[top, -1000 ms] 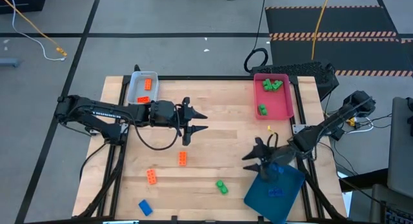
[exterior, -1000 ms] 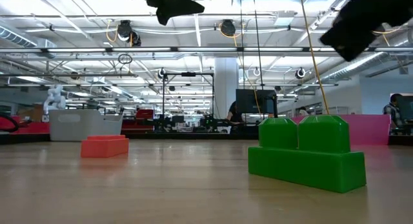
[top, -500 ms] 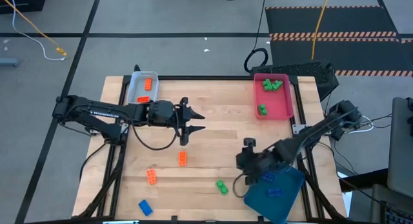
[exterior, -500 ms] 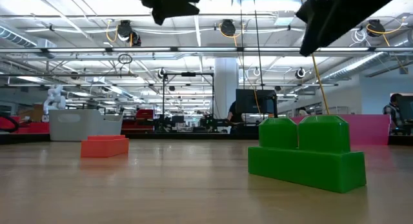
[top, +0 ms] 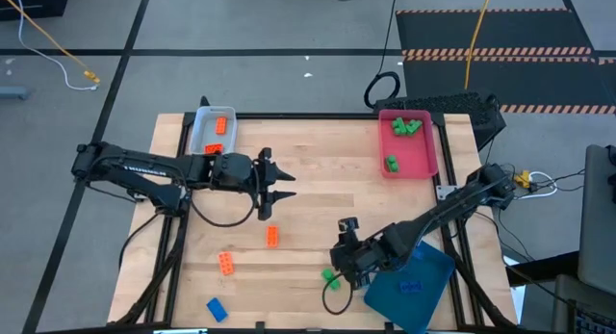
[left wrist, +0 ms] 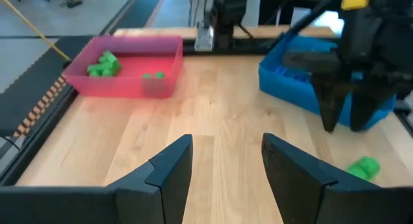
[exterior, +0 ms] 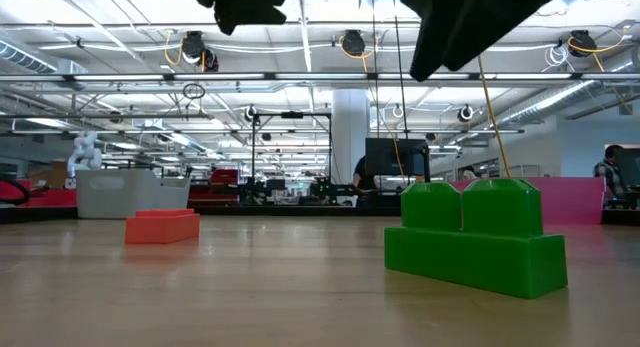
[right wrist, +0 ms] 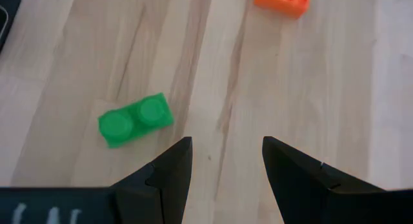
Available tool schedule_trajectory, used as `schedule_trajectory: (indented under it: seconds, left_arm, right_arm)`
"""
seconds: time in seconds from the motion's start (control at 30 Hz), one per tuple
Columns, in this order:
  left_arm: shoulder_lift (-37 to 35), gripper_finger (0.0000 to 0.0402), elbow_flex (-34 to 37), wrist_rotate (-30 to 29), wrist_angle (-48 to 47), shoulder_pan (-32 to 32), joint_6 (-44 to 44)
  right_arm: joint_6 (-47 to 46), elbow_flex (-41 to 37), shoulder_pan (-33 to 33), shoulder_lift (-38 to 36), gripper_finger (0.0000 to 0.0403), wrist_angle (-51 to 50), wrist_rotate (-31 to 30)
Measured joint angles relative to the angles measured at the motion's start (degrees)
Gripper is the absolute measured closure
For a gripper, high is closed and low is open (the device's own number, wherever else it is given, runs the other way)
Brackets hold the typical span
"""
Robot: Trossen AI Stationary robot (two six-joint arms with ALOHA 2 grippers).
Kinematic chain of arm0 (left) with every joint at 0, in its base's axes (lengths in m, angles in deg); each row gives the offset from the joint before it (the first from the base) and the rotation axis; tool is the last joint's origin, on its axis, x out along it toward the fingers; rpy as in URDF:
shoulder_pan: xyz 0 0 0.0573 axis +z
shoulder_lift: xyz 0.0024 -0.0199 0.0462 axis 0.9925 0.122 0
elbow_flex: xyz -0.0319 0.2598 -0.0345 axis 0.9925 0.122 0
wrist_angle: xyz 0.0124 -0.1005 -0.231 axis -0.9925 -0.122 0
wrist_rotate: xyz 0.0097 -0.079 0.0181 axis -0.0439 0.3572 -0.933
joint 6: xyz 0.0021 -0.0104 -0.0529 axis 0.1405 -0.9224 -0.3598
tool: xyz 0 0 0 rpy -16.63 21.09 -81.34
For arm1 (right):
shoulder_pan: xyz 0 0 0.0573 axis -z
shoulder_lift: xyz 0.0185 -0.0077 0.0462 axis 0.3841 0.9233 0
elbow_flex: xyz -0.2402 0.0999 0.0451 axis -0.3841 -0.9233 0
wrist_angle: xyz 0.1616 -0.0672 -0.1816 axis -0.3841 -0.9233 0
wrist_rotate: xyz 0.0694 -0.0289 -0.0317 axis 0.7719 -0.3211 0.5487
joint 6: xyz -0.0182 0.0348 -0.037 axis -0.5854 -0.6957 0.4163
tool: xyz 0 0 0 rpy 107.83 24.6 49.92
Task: Sort & place blocks by color
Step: Put the green gamepiece into the pink bin
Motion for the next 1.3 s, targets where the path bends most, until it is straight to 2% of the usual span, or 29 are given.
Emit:
schedule_trajectory:
  seconds: [0.23,0.47,0.63,0.73,0.87,1.07,1.3]
  left_arm:
    - [0.1,0.0215,0.0,-0.3,0.0,-0.3,1.5]
    - [0.1,0.0215,0.0,-0.3,0.2,-0.3,1.5]
    - [0.1,0.0215,0.0,-0.3,0.2,-0.3,1.1]
    - [0.1,0.0215,0.0,-0.3,0.2,-0.3,0.8]
    - [0.1,0.0215,0.0,-0.3,0.1,-0.3,-0.2]
    - [0.1,0.0215,0.0,-0.4,-2.2,-1.3,-1.6]
    - [0.1,0.0215,0.0,-0.4,-3.5,-3.4,-1.9]
  right_arm:
    - [2.8,0.0,0.1,0.9,0.0218,-4.4,2.7]
    - [6.9,2.9,-0.3,0.8,0.0218,-3.2,-0.2]
    - [8.0,4.3,-0.3,0.8,0.0215,-3.1,0.0]
    - [8.9,4.3,-0.3,1.0,0.0197,-3.0,1.4]
    - [9.2,4.4,-0.3,2.9,0.0151,-1.4,1.4]
    - [2.9,4.4,-0.1,5.1,0.0088,4.0,2.7]
    - [-11.8,4.4,-0.6,5.5,0.0079,5.1,4.5]
